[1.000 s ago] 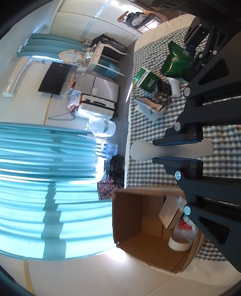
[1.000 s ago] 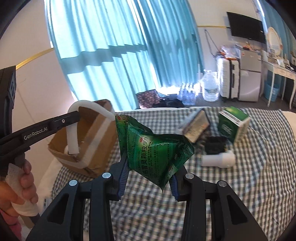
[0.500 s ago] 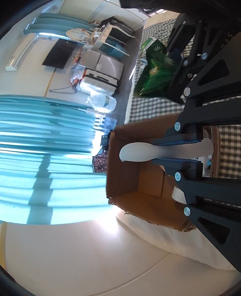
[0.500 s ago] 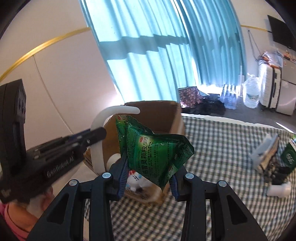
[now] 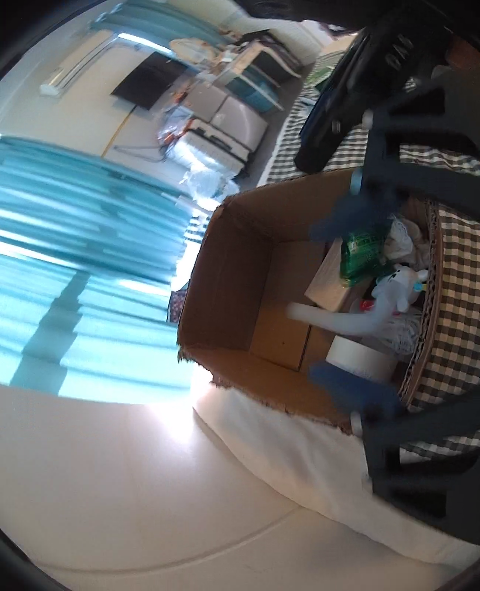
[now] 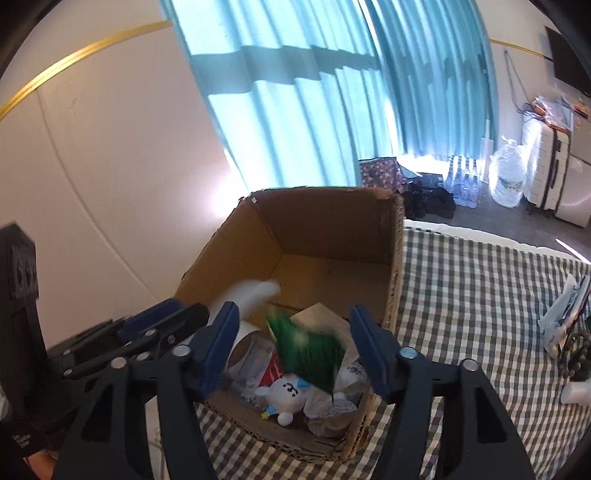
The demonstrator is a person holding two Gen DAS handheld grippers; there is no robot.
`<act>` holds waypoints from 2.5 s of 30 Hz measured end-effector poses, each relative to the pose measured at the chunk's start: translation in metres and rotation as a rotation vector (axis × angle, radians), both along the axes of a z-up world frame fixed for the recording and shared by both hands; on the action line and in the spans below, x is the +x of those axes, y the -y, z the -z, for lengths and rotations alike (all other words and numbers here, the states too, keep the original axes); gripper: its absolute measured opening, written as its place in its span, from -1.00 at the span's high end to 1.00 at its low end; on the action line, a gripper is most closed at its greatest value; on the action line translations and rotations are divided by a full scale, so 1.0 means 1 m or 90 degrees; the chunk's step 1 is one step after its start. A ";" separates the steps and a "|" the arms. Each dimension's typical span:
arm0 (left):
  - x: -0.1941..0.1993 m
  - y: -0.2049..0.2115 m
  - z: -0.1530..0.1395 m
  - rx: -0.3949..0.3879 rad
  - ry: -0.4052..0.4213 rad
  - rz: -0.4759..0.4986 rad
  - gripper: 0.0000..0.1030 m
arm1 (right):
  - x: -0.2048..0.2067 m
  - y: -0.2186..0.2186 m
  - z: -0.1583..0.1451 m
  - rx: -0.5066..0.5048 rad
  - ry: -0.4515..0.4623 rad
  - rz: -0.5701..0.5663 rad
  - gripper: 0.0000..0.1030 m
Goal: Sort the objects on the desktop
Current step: 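Carry the packet and spray bottle into the cardboard box and release both, then move both tools back over the remaining items, then grasp the green-and-white medicine box with the right tool while the left tool grasps the tissue pack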
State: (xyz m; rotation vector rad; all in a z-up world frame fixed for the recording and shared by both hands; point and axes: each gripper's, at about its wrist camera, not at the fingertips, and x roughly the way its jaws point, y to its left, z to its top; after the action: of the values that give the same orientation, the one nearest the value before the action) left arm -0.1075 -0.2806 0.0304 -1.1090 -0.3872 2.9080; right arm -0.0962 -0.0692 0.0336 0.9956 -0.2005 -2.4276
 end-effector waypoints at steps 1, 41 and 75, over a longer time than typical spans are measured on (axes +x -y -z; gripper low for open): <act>0.003 0.001 -0.003 0.008 -0.010 0.001 -0.78 | 0.001 -0.009 -0.003 -0.017 0.003 0.012 -0.31; -0.030 -0.358 0.103 -0.014 0.044 0.112 -1.00 | 0.032 -0.414 0.085 0.141 -0.066 0.274 -0.47; -0.142 -0.459 0.165 -0.120 0.076 0.265 0.30 | -0.085 -0.417 0.131 0.357 -0.136 0.175 -0.94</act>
State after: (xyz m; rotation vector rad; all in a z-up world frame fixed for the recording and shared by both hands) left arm -0.2497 0.1780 -0.1346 -1.2172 0.1121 2.5565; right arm -0.1808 0.3476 -0.0974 0.9653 0.4733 -2.8986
